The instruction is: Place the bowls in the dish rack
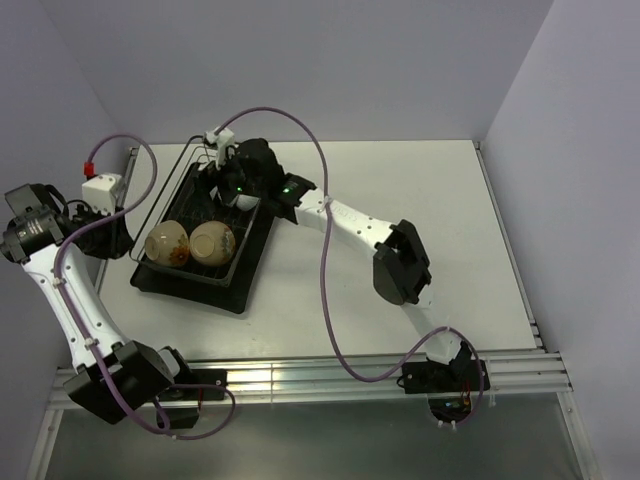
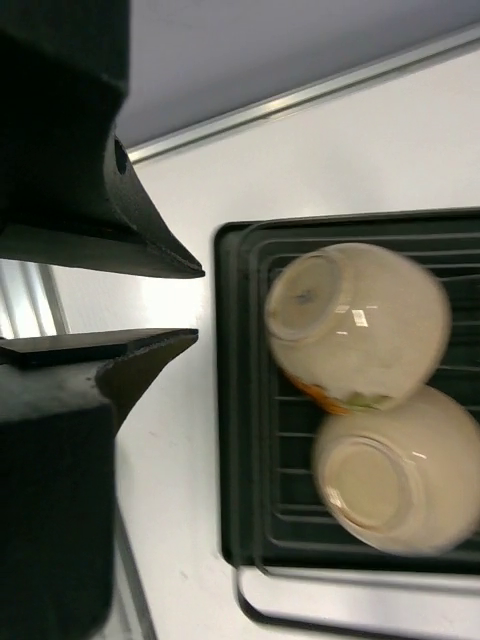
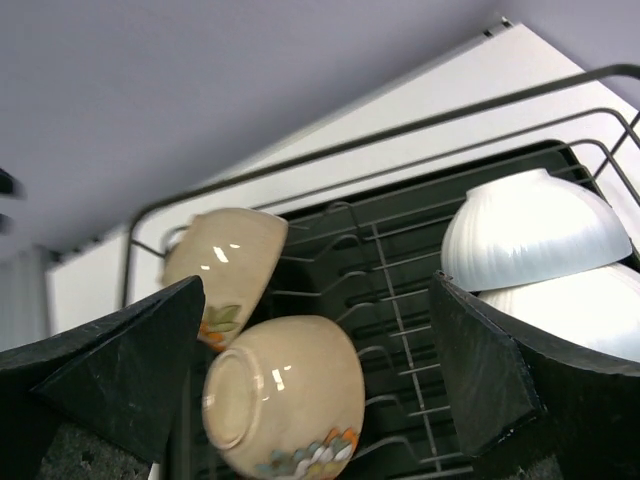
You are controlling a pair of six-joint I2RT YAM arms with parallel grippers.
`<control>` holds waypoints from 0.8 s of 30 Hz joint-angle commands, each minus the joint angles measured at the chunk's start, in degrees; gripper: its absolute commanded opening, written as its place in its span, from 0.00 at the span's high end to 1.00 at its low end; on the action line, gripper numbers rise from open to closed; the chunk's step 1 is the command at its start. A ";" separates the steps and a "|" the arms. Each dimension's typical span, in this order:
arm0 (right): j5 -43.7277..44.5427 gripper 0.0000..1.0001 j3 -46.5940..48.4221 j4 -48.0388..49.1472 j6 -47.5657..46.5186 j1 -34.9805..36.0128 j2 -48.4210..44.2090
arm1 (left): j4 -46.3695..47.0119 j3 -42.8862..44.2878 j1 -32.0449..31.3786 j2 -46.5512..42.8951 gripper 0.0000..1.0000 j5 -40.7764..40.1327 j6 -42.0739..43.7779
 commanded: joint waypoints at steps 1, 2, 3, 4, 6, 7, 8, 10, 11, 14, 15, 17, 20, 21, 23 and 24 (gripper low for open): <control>-5.26 0.00 -1.73 0.35 5.70 -1.98 -7.47 | 0.49 -4.06 -0.50 -3.71 0.68 -6.99 7.03; -7.00 0.00 -2.79 0.17 7.45 -2.59 -8.09 | 1.11 -6.16 -1.03 -4.24 0.68 -7.88 5.90; -7.54 0.00 -3.32 -0.52 8.25 -3.90 -8.79 | 2.51 -7.05 -2.86 -5.11 0.67 -8.59 5.19; -8.33 0.00 -4.80 -0.62 9.04 -4.61 -10.10 | 3.22 -8.01 -3.66 -5.56 0.67 -9.46 4.40; -10.09 0.00 -6.57 -1.14 10.54 -6.71 -11.43 | 6.11 -10.74 -6.30 -6.70 0.63 -9.82 1.32; -10.53 0.00 -7.45 -1.15 10.72 -7.34 -12.83 | 7.52 -11.70 -7.35 -7.14 0.62 -10.43 -0.08; -10.97 0.00 -9.46 -1.06 10.89 -8.39 -13.71 | 9.27 -13.80 -10.06 -8.01 0.60 -12.35 -2.70; -10.98 0.00 -13.23 -0.62 10.72 -9.27 -16.25 | 13.84 -15.75 -12.80 -8.90 0.57 -14.12 -4.83; -11.06 0.00 -14.21 -0.36 10.72 -9.80 -17.05 | 15.43 -17.41 -15.42 -9.34 0.55 -16.22 -7.10; -11.85 0.00 -17.20 -0.62 11.24 -11.30 -19.60 | 19.04 -19.00 -20.26 -9.08 0.50 -18.96 -9.75; -11.94 0.00 -18.08 -0.18 11.33 -11.82 -20.91 | 19.39 -19.10 -21.15 -8.21 0.49 -19.83 -10.11; -11.86 0.00 -20.63 0.35 11.77 -12.96 -22.15 | 20.71 -19.45 -23.34 -7.15 0.48 -20.81 -11.16; -12.47 0.00 -22.92 0.70 12.12 -14.37 -23.65 | 22.99 -20.32 -25.37 -5.39 0.47 -22.30 -12.39; -12.90 0.00 -23.36 0.70 12.12 -14.55 -23.83 | 23.70 -20.68 -25.90 -4.69 0.47 -23.35 -12.83; -13.96 0.00 -24.24 0.35 12.04 -14.90 -24.27 | 26.15 -21.90 -27.74 -3.98 0.47 -25.20 -14.50; -14.22 0.00 -24.68 0.52 12.04 -14.81 -24.44 | 27.21 -22.34 -28.36 -3.46 0.48 -26.34 -15.29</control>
